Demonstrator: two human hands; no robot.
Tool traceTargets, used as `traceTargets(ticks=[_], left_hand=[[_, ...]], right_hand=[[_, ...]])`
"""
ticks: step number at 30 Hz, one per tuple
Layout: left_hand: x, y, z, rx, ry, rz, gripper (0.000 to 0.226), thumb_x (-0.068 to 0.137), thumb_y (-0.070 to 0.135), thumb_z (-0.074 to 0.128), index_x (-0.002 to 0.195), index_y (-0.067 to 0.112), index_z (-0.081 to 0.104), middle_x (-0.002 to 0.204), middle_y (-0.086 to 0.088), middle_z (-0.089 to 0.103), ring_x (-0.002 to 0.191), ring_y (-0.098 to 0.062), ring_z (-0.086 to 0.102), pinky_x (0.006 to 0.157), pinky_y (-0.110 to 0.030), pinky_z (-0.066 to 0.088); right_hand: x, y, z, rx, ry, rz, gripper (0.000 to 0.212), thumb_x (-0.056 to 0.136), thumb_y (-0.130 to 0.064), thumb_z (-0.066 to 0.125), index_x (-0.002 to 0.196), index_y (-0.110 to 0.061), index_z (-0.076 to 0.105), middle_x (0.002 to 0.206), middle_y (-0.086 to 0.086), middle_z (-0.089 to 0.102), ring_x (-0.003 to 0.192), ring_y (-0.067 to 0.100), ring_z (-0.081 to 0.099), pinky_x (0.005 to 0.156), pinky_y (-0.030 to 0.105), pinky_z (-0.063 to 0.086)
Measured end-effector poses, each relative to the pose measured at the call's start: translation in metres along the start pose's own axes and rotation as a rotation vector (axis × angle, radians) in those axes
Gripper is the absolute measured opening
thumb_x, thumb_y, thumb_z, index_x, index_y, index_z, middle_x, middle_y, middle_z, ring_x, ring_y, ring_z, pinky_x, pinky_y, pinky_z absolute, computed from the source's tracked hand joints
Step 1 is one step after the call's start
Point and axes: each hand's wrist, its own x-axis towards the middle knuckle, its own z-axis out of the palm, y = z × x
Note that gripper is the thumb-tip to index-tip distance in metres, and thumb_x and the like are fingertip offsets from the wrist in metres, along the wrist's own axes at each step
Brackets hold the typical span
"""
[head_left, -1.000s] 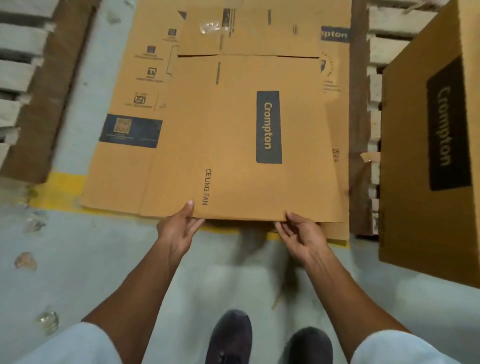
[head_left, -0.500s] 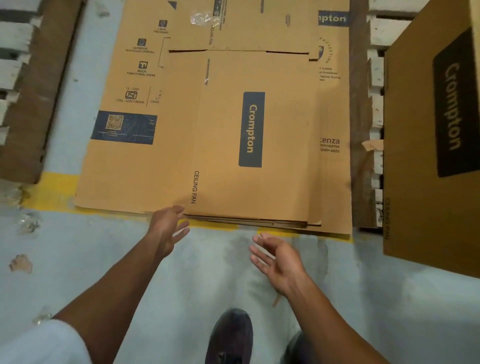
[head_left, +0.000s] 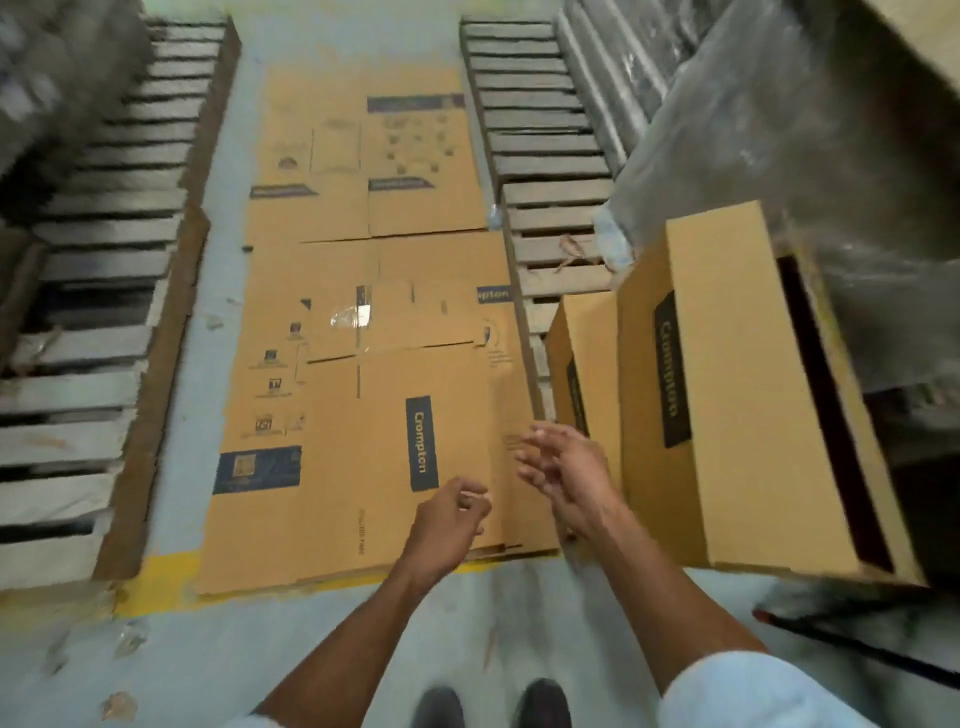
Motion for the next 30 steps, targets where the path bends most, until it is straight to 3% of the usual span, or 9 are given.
traceTargets(ticks=[5, 10, 12, 16, 18, 21, 23, 25, 30], left_hand=[[-0.054, 0.146, 0.039, -0.013, -0.070, 0.118, 0.016, 0.100, 0.035, 0.057, 0.109, 0.024, 0.065, 0.101, 0.001, 0.073, 0.082, -0.017, 0.070, 0.067, -0.029, 0.056], [-0.078, 0.200, 0.122, -0.006, -0.171, 0.157, 0.023, 0.098, 0.038, 0.059, 0.117, 0.025, 0.065, 0.107, -0.001, 0.073, 0.085, -0.017, 0.070, 0.079, -0.039, 0.058], [-0.077, 0.196, 0.156, 0.017, -0.201, 0.134, 0.031, 0.098, 0.039, 0.060, 0.125, 0.023, 0.062, 0.115, -0.002, 0.069, 0.095, -0.018, 0.067, 0.088, -0.043, 0.057], [-0.057, 0.165, 0.220, 0.013, -0.154, 0.023, 0.062, 0.096, 0.045, 0.062, 0.147, 0.021, 0.039, 0.144, -0.004, 0.052, 0.127, -0.023, 0.053, 0.108, -0.043, 0.044], [-0.041, 0.144, 0.240, -0.017, -0.122, -0.041, 0.072, 0.094, 0.047, 0.064, 0.152, 0.018, 0.031, 0.151, -0.006, 0.045, 0.134, -0.025, 0.047, 0.106, -0.039, 0.039], [-0.014, 0.113, 0.261, -0.074, -0.090, -0.133, 0.089, 0.088, 0.054, 0.068, 0.157, 0.019, 0.023, 0.159, -0.003, 0.036, 0.141, -0.027, 0.040, 0.110, -0.047, 0.037], [-0.003, 0.100, 0.268, -0.136, -0.119, -0.095, 0.088, 0.088, 0.057, 0.068, 0.156, 0.024, 0.025, 0.155, 0.005, 0.041, 0.139, -0.021, 0.041, 0.112, -0.047, 0.036], [0.006, 0.091, 0.275, -0.203, -0.162, -0.055, 0.086, 0.084, 0.063, 0.069, 0.154, 0.031, 0.030, 0.146, 0.010, 0.050, 0.133, -0.017, 0.049, 0.113, -0.044, 0.038], [0.006, 0.094, 0.277, -0.380, -0.197, -0.058, 0.085, 0.075, 0.060, 0.078, 0.147, 0.031, 0.042, 0.134, 0.003, 0.065, 0.124, -0.019, 0.061, 0.112, -0.048, 0.044]], right_hand=[[-0.099, -0.140, -0.069, 0.009, 0.072, -0.274, 0.019, 0.101, -0.006, 0.056, 0.117, -0.003, 0.066, 0.097, 0.009, 0.075, 0.071, 0.017, 0.072, 0.068, 0.032, 0.058], [-0.128, -0.187, -0.186, -0.090, 0.278, -0.403, 0.013, 0.100, -0.010, 0.059, 0.108, -0.011, 0.069, 0.099, 0.009, 0.073, 0.074, 0.015, 0.069, 0.063, 0.029, 0.058], [-0.119, -0.178, -0.242, -0.151, 0.382, -0.371, 0.010, 0.098, -0.010, 0.061, 0.103, -0.015, 0.069, 0.099, 0.008, 0.072, 0.077, 0.015, 0.068, 0.065, 0.030, 0.057], [-0.077, -0.131, -0.349, -0.454, 0.516, -0.225, 0.013, 0.099, -0.024, 0.062, 0.111, -0.025, 0.064, 0.114, -0.001, 0.067, 0.112, 0.021, 0.062, 0.100, 0.042, 0.050], [-0.052, -0.108, -0.379, -0.490, 0.507, -0.171, 0.030, 0.101, -0.032, 0.060, 0.129, -0.020, 0.058, 0.119, 0.001, 0.060, 0.112, 0.020, 0.056, 0.095, 0.039, 0.046], [-0.014, -0.081, -0.401, -0.455, 0.480, -0.097, 0.046, 0.100, -0.048, 0.055, 0.139, -0.024, 0.049, 0.121, -0.001, 0.053, 0.111, 0.022, 0.054, 0.092, 0.043, 0.047], [0.008, -0.067, -0.410, -0.469, 0.424, -0.072, 0.049, 0.098, -0.058, 0.048, 0.134, -0.024, 0.052, 0.120, 0.003, 0.058, 0.107, 0.025, 0.057, 0.095, 0.050, 0.050], [0.025, -0.058, -0.413, -0.425, 0.376, -0.037, 0.051, 0.100, -0.063, 0.041, 0.126, -0.022, 0.055, 0.111, 0.004, 0.061, 0.100, 0.024, 0.058, 0.094, 0.046, 0.048], [0.011, -0.063, -0.409, -0.314, 0.274, -0.017, 0.035, 0.098, -0.064, 0.046, 0.109, -0.032, 0.055, 0.103, 0.000, 0.062, 0.091, 0.020, 0.057, 0.075, 0.038, 0.047]])
